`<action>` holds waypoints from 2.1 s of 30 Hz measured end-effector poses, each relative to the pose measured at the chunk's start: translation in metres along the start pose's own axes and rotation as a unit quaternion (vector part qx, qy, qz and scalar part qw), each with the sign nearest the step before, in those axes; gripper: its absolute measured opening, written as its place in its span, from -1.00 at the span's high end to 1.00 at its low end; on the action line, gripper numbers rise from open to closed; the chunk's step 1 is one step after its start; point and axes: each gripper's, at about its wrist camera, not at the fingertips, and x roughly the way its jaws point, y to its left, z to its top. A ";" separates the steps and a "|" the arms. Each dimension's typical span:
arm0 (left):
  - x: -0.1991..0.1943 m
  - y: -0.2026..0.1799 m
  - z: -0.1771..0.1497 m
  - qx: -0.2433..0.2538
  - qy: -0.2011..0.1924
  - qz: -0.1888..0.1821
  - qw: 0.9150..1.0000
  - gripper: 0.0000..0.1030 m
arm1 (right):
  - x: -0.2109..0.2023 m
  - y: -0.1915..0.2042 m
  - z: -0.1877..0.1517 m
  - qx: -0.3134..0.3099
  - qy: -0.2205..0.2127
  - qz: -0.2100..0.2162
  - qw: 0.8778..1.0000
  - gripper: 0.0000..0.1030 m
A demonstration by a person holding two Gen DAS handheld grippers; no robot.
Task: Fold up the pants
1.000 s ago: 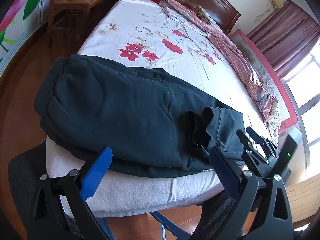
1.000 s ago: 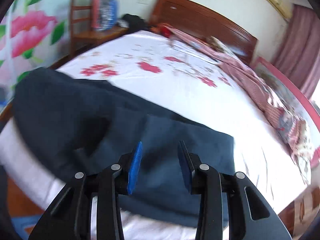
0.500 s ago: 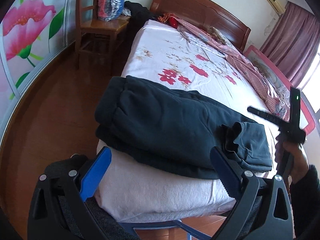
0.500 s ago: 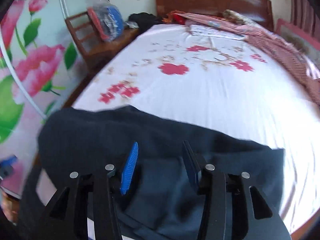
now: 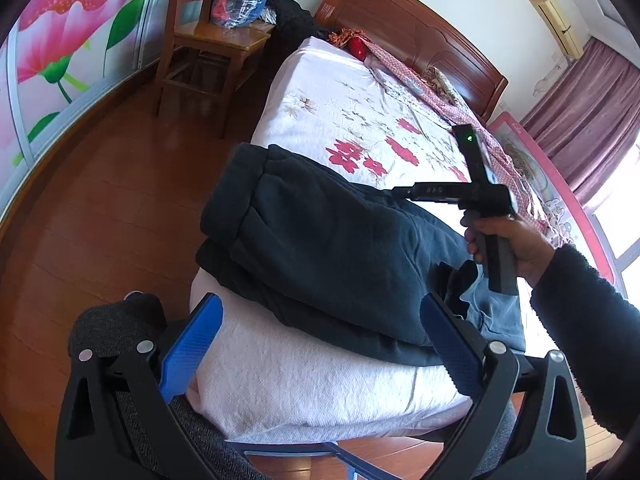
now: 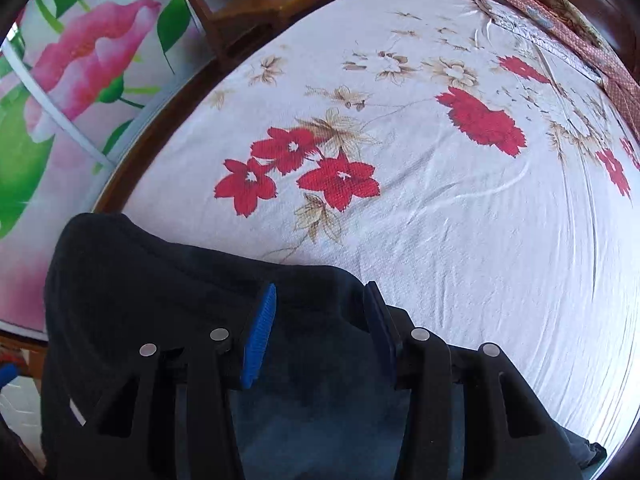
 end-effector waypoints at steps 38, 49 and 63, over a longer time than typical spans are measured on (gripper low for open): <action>0.082 0.141 0.015 -0.372 0.065 -0.144 0.915 -0.96 | -0.110 0.058 -0.134 0.024 -0.103 -0.010 0.994 0.78; 0.124 0.144 -0.012 -0.463 0.041 -0.212 0.860 -0.96 | -0.111 0.053 -0.195 0.109 -0.093 0.030 0.989 0.78; 0.117 0.144 0.002 -0.427 0.018 -0.173 0.887 0.09 | -0.113 0.051 -0.201 0.117 -0.096 0.041 0.988 0.78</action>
